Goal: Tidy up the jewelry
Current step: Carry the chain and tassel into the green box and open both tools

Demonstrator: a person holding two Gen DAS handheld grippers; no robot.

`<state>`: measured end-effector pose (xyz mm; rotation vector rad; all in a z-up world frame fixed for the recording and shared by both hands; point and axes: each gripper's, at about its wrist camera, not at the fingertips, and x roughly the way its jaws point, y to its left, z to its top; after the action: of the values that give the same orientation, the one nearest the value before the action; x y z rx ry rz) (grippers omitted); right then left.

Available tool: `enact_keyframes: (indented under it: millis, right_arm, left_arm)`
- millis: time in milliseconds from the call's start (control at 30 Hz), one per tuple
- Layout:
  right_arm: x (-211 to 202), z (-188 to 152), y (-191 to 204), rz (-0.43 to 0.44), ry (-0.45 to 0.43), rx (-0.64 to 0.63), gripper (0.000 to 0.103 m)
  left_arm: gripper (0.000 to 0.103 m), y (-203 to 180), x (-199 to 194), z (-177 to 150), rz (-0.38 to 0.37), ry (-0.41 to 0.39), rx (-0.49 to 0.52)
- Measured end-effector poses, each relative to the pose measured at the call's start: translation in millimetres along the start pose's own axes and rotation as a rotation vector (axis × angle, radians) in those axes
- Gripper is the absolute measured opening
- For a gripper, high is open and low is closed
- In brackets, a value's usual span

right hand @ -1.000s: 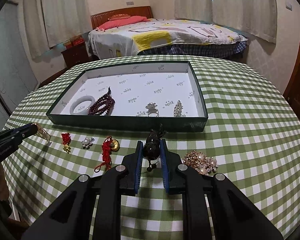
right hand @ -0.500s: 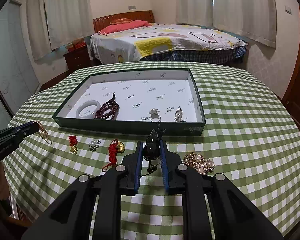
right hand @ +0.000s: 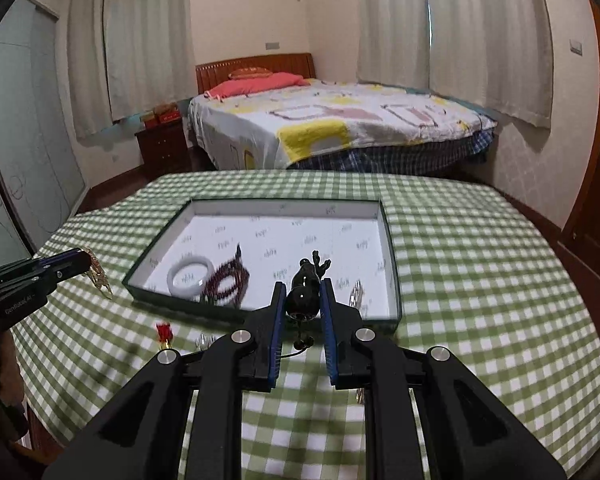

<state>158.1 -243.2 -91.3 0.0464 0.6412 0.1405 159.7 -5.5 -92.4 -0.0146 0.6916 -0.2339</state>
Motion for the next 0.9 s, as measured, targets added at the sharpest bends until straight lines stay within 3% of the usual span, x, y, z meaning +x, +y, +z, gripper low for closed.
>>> enact_keyframes:
  millis: [300,567,733,900]
  right_arm:
    - [9.4,34.8,-1.1,0.0,-0.07,-0.026,0.018]
    - [35.4,57.3,-11.0,-0.005,-0.098,-0.024,0.018]
    - [74.8,51.1,-18.3,-0.012,-0.035,-0.015,0.018]
    - [114.3,34.3,-23.5,-0.006,0.066,-0.006,0.018]
  left_arm:
    - [0.013,-11.0,15.0,42.6,-0.026,-0.075,0.035]
    - [0.013,-13.3,53.3,80.2,-0.034,-0.101,0.034]
    - [0.013,-10.4,101.6,82.7,-0.013,-0.04,0.033]
    - [0.013,0.0,154.6,71.2,-0.002,0.069,-0.003]
